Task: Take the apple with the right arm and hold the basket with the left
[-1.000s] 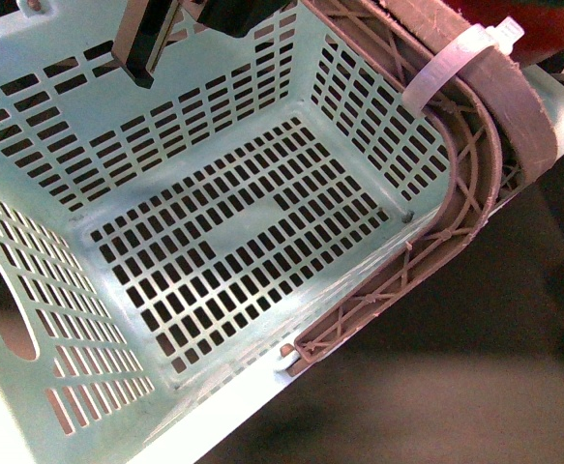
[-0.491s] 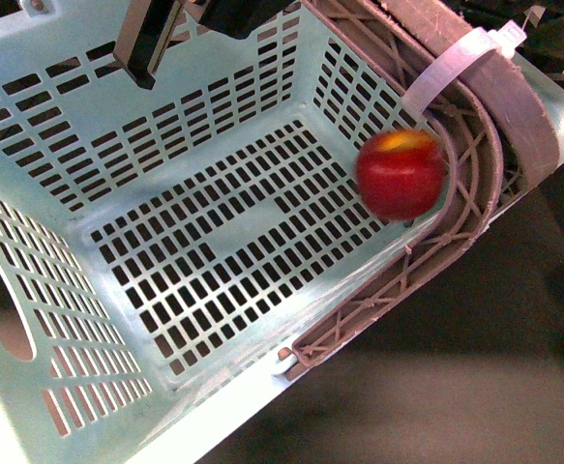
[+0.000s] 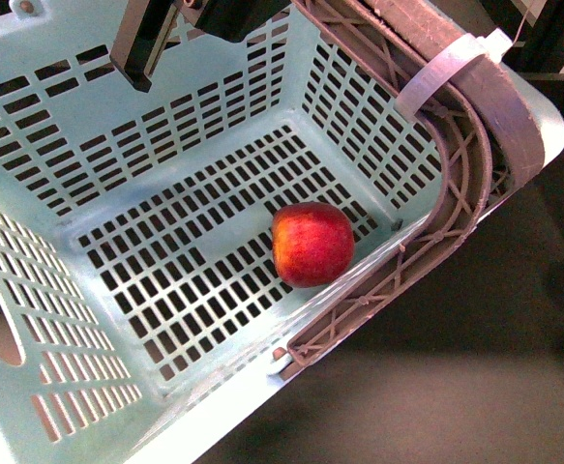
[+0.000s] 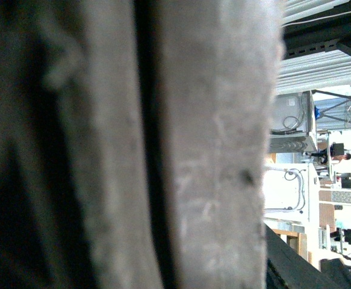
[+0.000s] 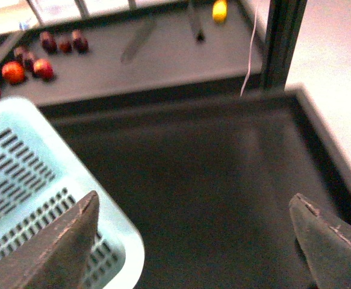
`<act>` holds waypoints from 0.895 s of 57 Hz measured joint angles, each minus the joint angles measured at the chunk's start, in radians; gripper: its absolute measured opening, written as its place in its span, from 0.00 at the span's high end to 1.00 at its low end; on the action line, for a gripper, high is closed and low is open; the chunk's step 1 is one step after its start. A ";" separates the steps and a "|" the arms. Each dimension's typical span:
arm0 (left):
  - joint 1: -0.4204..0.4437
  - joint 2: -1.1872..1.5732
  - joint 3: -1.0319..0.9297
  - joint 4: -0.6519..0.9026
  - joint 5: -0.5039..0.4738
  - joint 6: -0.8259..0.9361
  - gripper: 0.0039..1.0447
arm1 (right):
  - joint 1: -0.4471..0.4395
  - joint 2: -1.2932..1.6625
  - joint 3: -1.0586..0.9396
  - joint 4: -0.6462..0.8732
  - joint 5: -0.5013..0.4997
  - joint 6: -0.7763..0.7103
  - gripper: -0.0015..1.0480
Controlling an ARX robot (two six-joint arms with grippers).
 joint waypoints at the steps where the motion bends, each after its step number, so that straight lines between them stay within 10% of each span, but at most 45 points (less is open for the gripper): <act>1: -0.001 0.000 0.000 0.000 -0.001 0.002 0.71 | 0.000 -0.007 -0.029 0.066 -0.001 -0.017 0.20; 7: -0.003 0.000 0.000 0.000 0.011 -0.006 0.71 | -0.012 -0.055 -0.172 0.283 -0.015 -0.089 0.40; 28: -0.001 0.000 0.000 0.000 0.002 -0.001 0.71 | -0.085 -0.221 -0.364 0.312 -0.084 -0.120 0.97; 51: -0.001 0.000 0.000 0.000 0.003 -0.001 0.71 | -0.086 -0.423 -0.476 0.222 -0.084 -0.124 0.98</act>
